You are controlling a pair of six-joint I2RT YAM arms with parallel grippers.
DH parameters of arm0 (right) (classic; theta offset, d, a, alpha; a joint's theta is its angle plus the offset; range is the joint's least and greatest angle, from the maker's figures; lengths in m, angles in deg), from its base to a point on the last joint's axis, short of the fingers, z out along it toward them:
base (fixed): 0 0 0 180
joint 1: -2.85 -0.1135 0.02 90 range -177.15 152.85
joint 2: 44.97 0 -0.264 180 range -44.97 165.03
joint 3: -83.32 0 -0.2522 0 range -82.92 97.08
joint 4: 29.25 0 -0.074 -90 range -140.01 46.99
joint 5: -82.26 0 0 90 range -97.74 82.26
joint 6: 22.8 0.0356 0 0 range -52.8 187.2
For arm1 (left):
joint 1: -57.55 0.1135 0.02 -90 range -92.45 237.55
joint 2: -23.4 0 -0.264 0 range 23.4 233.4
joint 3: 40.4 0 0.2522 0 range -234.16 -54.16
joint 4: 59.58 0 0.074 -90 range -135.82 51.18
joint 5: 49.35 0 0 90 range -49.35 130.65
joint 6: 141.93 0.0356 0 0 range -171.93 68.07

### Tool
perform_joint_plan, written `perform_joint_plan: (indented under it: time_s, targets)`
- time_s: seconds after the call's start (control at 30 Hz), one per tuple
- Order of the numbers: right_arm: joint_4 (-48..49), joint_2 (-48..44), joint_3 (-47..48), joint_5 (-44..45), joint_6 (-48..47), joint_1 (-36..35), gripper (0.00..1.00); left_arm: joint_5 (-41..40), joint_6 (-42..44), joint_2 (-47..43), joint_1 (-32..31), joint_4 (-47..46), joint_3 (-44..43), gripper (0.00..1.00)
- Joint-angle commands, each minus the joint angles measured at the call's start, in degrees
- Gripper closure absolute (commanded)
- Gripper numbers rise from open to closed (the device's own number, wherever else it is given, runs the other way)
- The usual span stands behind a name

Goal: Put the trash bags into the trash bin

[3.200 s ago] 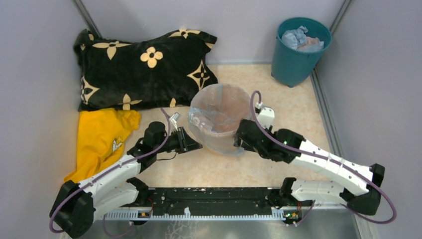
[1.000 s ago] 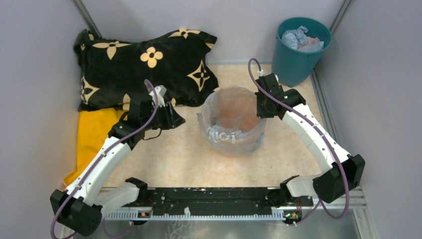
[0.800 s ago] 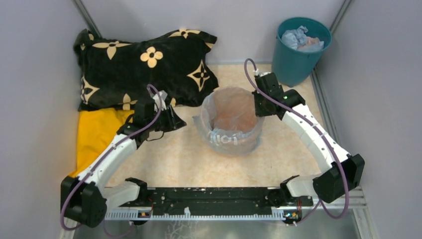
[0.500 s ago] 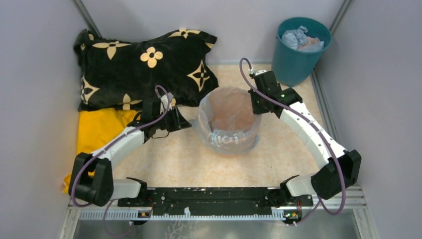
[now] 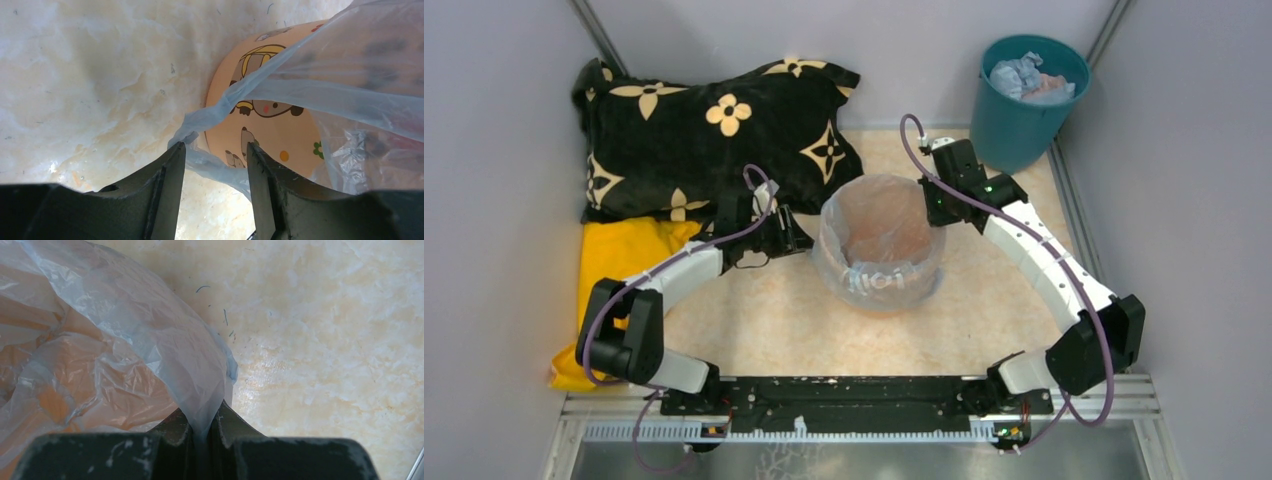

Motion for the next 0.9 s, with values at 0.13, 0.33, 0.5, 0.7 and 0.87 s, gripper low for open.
perform_joint_plan:
  time_s: [0.13, 0.33, 0.5, 0.7, 0.87]
  targets:
    - [2.3, 2.0, 2.3, -1.9, 0.1, 0.2, 1.0, 0.4, 1.7, 0.9, 0.3, 3.5, -2.3, 0.45]
    - [2.8, 2.2, 2.3, -1.9, 0.4, 0.3, 1.0, 1.9, 2.1, 3.5, 0.3, 3.4, -1.9, 0.46]
    - [3.1, 2.9, 2.4, -2.2, 0.7, 0.6, 1.0, 3.8, 0.9, 4.9, 0.2, -0.3, 0.5, 0.47]
    - [3.6, 3.2, 2.9, -3.0, 1.4, 0.7, 1.0, 4.9, -0.2, 6.6, -0.2, -3.9, 2.8, 0.47]
    - [4.0, 3.1, 2.5, -2.9, 2.1, 0.9, 1.0, 5.9, -2.5, 10.1, -1.1, -8.0, 2.6, 0.47]
